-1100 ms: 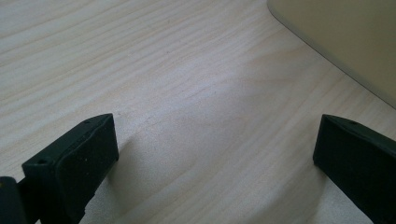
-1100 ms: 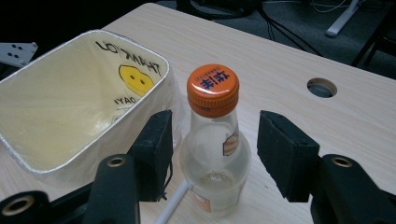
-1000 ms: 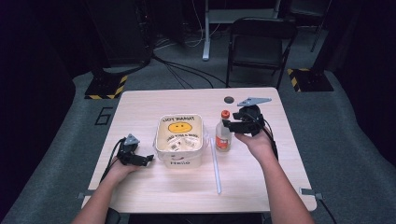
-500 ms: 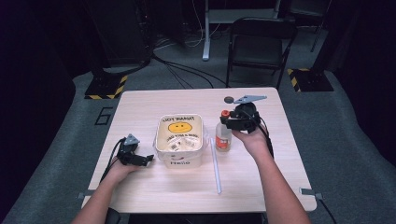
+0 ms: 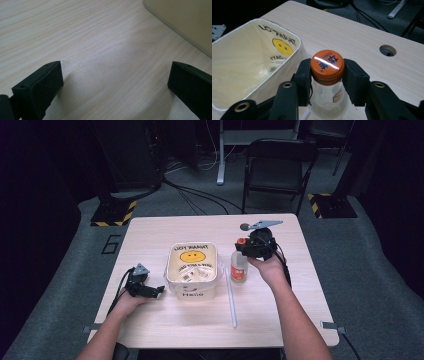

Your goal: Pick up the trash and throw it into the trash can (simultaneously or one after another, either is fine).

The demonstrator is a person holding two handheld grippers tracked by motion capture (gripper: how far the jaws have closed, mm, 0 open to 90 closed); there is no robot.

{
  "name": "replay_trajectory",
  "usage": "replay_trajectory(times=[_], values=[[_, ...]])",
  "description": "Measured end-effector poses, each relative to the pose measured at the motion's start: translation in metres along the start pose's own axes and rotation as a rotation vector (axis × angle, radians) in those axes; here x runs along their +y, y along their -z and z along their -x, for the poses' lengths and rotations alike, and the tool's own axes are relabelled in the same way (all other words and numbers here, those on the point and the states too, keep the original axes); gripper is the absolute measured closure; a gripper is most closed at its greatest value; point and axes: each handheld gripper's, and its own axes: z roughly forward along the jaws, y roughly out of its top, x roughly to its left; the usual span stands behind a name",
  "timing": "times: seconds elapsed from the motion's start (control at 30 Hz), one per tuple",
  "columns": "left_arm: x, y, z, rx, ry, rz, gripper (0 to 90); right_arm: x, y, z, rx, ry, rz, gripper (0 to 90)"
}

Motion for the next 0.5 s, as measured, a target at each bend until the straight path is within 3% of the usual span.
replay_trajectory(times=[0.5], values=[[0.0, -0.0002, 0.0003, -0.002, 0.005, 0.001, 0.0, 0.0089, 0.0075, -0.0044, -0.021, 0.066, -0.011, 62.1]])
